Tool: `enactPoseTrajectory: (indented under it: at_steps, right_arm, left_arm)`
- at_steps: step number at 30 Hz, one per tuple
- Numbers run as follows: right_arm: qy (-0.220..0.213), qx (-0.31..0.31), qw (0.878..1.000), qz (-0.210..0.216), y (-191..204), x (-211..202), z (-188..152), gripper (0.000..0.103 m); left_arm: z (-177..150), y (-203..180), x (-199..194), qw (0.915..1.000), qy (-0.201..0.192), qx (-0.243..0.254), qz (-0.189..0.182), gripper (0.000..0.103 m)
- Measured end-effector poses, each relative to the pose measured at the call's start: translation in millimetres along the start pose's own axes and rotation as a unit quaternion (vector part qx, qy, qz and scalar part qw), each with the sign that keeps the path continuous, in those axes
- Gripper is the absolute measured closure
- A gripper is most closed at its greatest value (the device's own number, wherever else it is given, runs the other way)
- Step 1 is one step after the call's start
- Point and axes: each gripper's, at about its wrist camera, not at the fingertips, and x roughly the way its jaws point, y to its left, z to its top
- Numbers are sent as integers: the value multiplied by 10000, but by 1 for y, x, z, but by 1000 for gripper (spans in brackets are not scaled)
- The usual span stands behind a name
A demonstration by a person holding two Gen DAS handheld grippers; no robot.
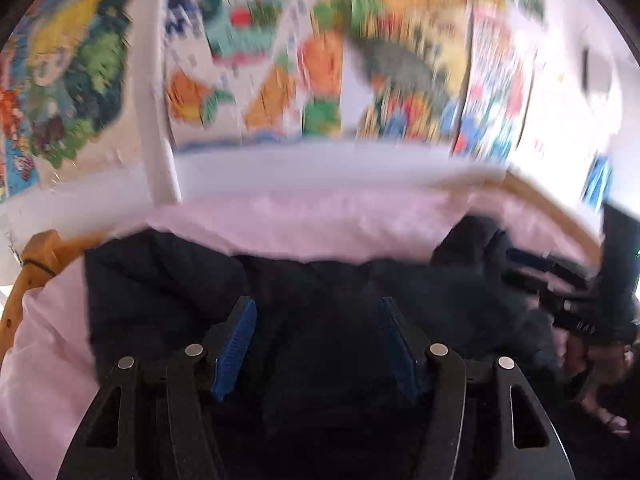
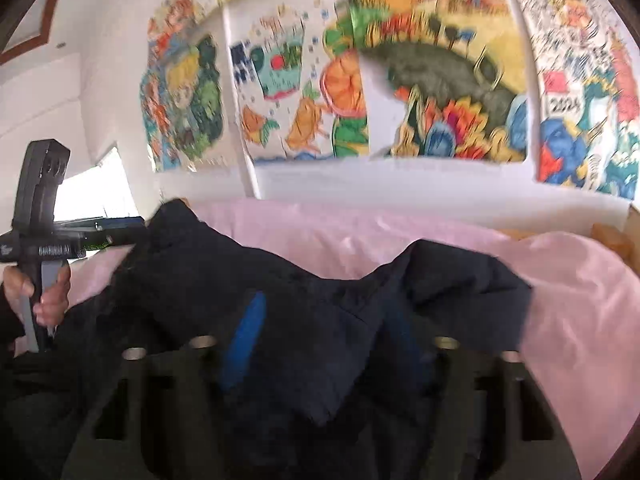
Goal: Fold large clothes
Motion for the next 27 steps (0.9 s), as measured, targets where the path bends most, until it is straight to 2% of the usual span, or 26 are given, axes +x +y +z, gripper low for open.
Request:
enactPoseTrajectory:
  at_steps: [2,4,12,17,21,23,26,27]
  right_arm:
    - [199,-26,9998,-63,6,19,-9,74]
    - [312,-101,9995,7,10,33,-17,76]
    - [462,-746,9960,-153,25,47,-38,77]
    - [521,-1188,9902,-522,37,66,-49,77]
    - [550,-1315,9875,-679,41,79,-53,77]
    - [576,-1306,9874,-681,40,83,-54,77]
    - [493,-1234,9892,-625,39,80,-56,77]
    - [435,-1154,9909,-544,36,77,-56,77]
  left_arm:
    - [-8,-1,19,9995,298,33,73,43]
    - [-18,1,28,9991,400,101,119,42]
    - [-38,-1,52,9963,536,580,345,42]
    - [-38,6,78,9962,659,498,280,42]
    - [-41,9,94,9960,667,498,332,41]
    - [-44,10,96,9960,638,495,372,41]
    - [-45,9,80,9976,395,473,306,40]
    - [-45,9,75,9980,334,461,279,36]
